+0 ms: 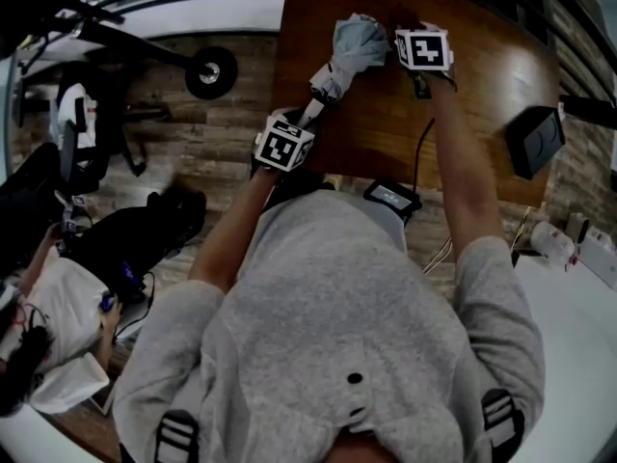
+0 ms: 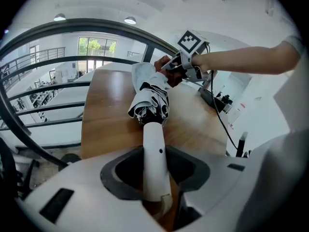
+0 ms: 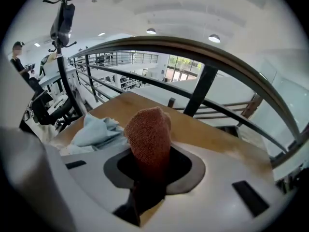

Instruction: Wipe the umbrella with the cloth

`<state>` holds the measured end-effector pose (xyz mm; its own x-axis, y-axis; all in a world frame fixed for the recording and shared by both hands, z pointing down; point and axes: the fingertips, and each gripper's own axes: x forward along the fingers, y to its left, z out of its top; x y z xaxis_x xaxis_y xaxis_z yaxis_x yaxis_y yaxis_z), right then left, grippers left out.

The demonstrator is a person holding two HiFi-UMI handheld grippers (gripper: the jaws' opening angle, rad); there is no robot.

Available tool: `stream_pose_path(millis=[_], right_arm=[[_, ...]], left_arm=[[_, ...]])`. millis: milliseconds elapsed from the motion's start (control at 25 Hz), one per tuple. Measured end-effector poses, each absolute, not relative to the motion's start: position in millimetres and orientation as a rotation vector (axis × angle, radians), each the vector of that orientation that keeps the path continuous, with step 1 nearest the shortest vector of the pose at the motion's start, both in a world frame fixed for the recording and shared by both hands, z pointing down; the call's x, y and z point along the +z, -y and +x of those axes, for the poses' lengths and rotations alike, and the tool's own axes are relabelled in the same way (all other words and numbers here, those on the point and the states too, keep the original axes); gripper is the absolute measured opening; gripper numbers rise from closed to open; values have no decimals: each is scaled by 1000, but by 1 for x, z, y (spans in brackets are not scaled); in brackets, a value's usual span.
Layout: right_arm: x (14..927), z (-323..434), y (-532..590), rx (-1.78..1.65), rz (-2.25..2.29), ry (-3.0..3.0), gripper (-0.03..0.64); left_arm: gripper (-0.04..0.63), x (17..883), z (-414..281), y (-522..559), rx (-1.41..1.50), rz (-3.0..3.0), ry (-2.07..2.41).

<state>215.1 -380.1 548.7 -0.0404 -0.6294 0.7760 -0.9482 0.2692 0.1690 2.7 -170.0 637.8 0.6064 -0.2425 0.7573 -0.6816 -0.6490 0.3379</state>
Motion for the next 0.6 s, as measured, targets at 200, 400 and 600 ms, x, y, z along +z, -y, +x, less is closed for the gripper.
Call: stream_pose_path(millis=[200,400,600], right_arm=[[575,199,352,596,1456,1790,107],[580,195,328,825,1681,1833,106],[596,181,300,1136,1755,1876,106]], left_arm=[[155,635,5,171,893,2209,706],[155,635,4,169,898,2221,700],[156,636,4,168,879,2214,705]])
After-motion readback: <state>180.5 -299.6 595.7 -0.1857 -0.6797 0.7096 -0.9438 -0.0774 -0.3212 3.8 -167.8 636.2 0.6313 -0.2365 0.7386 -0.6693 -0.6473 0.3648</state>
